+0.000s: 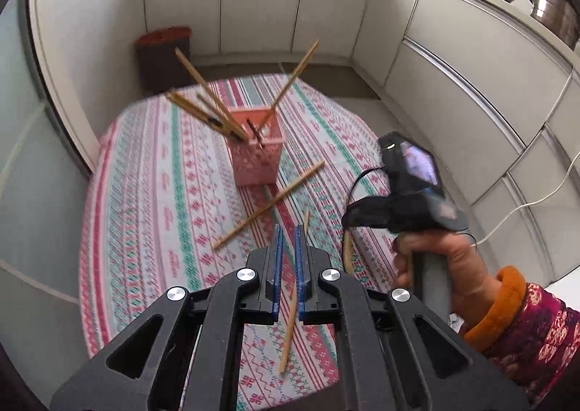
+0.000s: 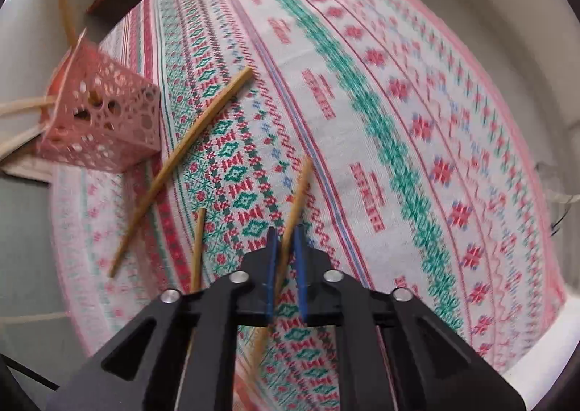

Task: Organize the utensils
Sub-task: 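Lift both chopsticks upright and carry them toward the pink basket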

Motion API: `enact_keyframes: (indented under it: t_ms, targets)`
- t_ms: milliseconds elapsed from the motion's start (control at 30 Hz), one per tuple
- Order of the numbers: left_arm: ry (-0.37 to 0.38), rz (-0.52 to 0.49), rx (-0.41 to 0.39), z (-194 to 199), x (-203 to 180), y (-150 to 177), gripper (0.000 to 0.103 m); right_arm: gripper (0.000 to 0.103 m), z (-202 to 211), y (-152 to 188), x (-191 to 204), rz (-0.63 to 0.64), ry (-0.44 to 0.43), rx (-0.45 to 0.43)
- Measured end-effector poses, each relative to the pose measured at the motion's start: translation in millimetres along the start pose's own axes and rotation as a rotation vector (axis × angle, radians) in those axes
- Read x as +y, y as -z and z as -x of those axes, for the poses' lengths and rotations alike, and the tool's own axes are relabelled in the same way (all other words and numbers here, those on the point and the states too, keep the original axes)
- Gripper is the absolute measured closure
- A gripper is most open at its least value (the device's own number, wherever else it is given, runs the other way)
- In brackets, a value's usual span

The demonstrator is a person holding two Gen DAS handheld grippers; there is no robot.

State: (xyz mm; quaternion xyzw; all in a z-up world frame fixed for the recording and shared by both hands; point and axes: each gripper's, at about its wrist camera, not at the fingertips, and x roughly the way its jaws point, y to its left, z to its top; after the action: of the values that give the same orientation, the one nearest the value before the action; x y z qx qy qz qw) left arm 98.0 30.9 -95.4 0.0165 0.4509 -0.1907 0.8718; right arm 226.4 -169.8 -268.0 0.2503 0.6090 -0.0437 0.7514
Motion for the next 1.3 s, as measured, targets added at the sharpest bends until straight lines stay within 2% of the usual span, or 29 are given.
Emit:
enact_keyframes:
  t_ms: [67, 133, 200, 233, 267, 433, 567, 667, 733, 800, 833, 900, 1033, 1167, 1267, 1300]
  targets:
    - [0.043, 0.023, 0.077, -25, 4, -1, 0.096, 0.097, 10, 2, -12, -0.023, -0.04, -0.003]
    - [0.075, 0.04, 0.197, -61, 5, -1, 0.096, 0.097, 29, 6, -21, -0.027, -0.082, -0.015]
    - [0.058, 0.039, 0.288, -95, 0, -3, 0.091, 0.097, 48, 9, -28, -0.007, -0.099, -0.039]
    - [0.057, 0.035, 0.321, -108, -4, -4, 0.085, 0.097, 60, 10, -31, 0.008, -0.108, -0.052]
    - [0.055, 0.042, 0.339, -119, -7, -5, 0.077, 0.097, 68, 11, -32, 0.017, -0.113, -0.063]
    - [-0.011, 0.04, 0.398, -168, -23, -13, 0.067, 0.097, 93, 11, -50, 0.056, -0.156, -0.089]
    - [-0.091, 0.019, 0.42, -202, -31, -18, 0.063, 0.097, 103, 5, -59, 0.033, -0.192, -0.088]
    - [-0.125, 0.001, 0.454, -226, -32, -18, 0.063, 0.097, 125, 2, -56, 0.047, -0.237, -0.136]
    - [-0.133, -0.049, 0.426, -230, -36, -19, 0.064, 0.097, 141, 4, -51, 0.081, -0.249, -0.181]
    - [-0.124, -0.054, 0.417, -229, -32, -19, 0.083, 0.097, 155, 8, -44, 0.116, -0.257, -0.217]
    - [-0.118, -0.054, 0.415, -227, -29, -18, 0.097, 0.097, 160, 10, -41, 0.132, -0.259, -0.234]
    - [-0.105, -0.029, 0.4, -219, -19, -14, 0.098, 0.097, 170, 14, -38, 0.151, -0.266, -0.252]
    - [-0.081, -0.024, 0.275, -166, -6, -12, 0.099, 0.097, 187, 22, -33, 0.173, -0.293, -0.273]
    - [-0.022, -0.026, 0.077, -63, 1, -9, 0.099, 0.097, 212, 28, -24, 0.191, -0.323, -0.326]
    - [-0.014, -0.001, -0.06, -10, 5, -12, 0.099, 0.097, 238, 30, -17, 0.187, -0.352, -0.38]
    - [-0.01, 0.007, -0.091, -6, -1, -17, 0.099, 0.097, 244, 29, -15, 0.187, -0.352, -0.392]
